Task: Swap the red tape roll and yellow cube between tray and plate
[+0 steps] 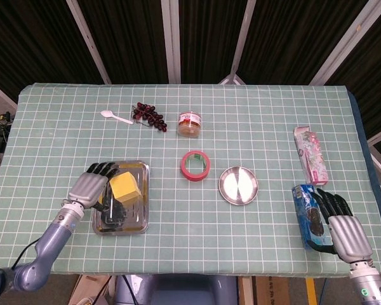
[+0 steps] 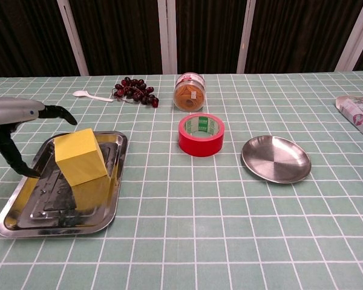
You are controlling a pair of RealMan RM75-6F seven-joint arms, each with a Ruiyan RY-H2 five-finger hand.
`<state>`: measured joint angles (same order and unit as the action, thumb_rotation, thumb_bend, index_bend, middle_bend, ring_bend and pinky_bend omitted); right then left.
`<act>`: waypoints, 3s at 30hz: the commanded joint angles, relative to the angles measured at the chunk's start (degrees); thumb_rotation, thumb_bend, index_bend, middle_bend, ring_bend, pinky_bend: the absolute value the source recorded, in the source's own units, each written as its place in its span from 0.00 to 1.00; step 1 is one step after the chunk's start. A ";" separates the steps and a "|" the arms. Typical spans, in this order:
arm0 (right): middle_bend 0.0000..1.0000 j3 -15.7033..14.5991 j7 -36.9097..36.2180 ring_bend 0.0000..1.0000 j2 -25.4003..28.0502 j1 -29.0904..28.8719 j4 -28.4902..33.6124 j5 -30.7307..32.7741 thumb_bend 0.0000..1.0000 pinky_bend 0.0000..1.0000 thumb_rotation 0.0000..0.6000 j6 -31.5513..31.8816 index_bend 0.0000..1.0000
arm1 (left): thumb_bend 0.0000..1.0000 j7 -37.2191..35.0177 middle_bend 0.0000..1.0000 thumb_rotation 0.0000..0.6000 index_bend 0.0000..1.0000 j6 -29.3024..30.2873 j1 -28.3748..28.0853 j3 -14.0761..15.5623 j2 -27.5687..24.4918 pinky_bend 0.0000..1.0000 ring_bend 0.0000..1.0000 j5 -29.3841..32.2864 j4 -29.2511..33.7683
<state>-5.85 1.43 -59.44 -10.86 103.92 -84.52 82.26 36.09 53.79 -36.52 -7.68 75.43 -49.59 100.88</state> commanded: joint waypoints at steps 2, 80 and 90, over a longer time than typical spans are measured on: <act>0.00 1.08 0.20 0.00 -1.43 1.02 -1.43 -1.18 0.00 0.00 1.00 1.30 0.00 | 0.00 0.23 0.00 1.00 0.12 0.83 -1.37 1.70 5.45 0.04 0.00 -1.66 -5.93; 0.00 8.12 -9.03 0.00 0.15 5.42 -1.78 3.09 0.00 0.00 1.00 -0.93 0.02 | 0.00 -12.82 0.00 1.00 0.19 -4.88 -13.37 -3.94 25.82 0.00 0.00 -15.04 -16.03; 0.00 8.92 -6.74 0.00 0.09 5.79 -2.06 5.24 0.00 0.00 1.00 -1.21 0.02 | 0.00 -8.40 0.00 1.00 0.19 -1.06 -15.83 -9.16 23.25 0.00 0.00 -11.81 -13.12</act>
<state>2.93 -5.58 -59.31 -5.04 101.97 -79.58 81.24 27.20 53.24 -51.36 -15.69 98.79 -62.49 88.97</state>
